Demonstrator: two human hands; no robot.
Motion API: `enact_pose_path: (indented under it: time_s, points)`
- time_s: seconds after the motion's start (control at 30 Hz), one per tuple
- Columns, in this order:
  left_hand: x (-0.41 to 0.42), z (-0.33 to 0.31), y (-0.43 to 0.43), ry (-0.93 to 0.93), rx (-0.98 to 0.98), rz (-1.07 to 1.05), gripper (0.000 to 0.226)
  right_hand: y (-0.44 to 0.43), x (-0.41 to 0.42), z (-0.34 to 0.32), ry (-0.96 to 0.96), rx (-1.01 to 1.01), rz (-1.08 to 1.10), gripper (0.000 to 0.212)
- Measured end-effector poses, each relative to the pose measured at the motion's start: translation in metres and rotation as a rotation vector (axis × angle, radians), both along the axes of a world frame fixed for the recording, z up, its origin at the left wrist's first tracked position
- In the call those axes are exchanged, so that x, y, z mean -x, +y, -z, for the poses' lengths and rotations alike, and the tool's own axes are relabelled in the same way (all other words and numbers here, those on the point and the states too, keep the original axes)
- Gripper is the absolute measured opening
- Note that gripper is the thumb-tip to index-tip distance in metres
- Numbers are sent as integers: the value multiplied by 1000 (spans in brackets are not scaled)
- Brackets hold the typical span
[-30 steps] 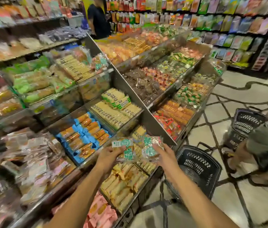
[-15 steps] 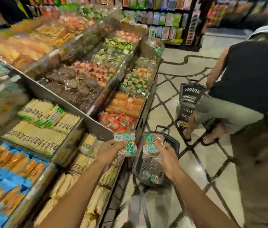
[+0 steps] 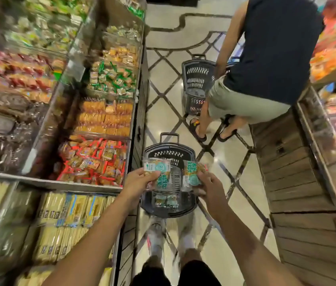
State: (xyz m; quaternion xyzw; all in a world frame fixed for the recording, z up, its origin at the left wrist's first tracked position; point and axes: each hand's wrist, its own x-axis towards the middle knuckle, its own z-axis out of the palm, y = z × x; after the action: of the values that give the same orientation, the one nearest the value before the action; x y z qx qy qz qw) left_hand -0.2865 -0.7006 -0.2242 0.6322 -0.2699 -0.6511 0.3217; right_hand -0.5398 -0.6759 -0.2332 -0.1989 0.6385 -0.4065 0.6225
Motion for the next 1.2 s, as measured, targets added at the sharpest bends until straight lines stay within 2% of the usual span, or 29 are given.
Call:
enact_pose_path:
  time_s: [0.03,0.07,0.17,0.27,0.37,0.43,0.5,0.57,0.6,0.67,0.83,0.87,0.93,1.0,1.1,1.2]
  points:
    - [6,5,-4,3,-22,9,24,-2,5,9,-2,-23,11,30]
    - [11,11,-8,10,-39,19,29,-4,9,18,-5,-55,22,31]
    - [21,37,-15,-9,-61,28,66,-11,17,44,14,-131,27,35]
    - [30,68,-21,-79,-108,-3,77,-24,23,72,3,-169,0,40]
    - [26,128,-25,-135,-155,-74,102,-35,29,101,-23,-181,-65,47]
    - [24,156,-26,-170,-189,-123,94,-41,33,119,-19,-193,-93,61]
    - [32,157,-28,-164,-227,-142,67,-44,36,140,-21,-203,-113,74]
    - [39,165,-31,-186,-256,-163,41,-48,37,165,-18,-220,-131,65]
    - [42,175,-31,-202,-270,-186,38,-50,37,177,1,-229,-140,49]
    - [43,205,-34,-212,-310,-218,36,-57,37,208,48,-238,-127,14]
    - [42,307,-40,-227,-375,-228,29,-62,39,312,91,-305,-140,34]
    - [38,333,-39,-244,-378,-196,32,-62,37,330,104,-317,-145,31]
    - [34,376,-41,-258,-402,-100,35,-58,31,365,108,-333,-133,12]
    - [33,419,-45,-224,-440,-54,30,-58,24,402,104,-356,-113,27]
    - [37,473,-53,-232,-457,-9,39,-55,13,457,112,-390,-127,36]
    - [40,524,-59,-280,-440,0,24,-53,2,508,169,-381,-154,40]
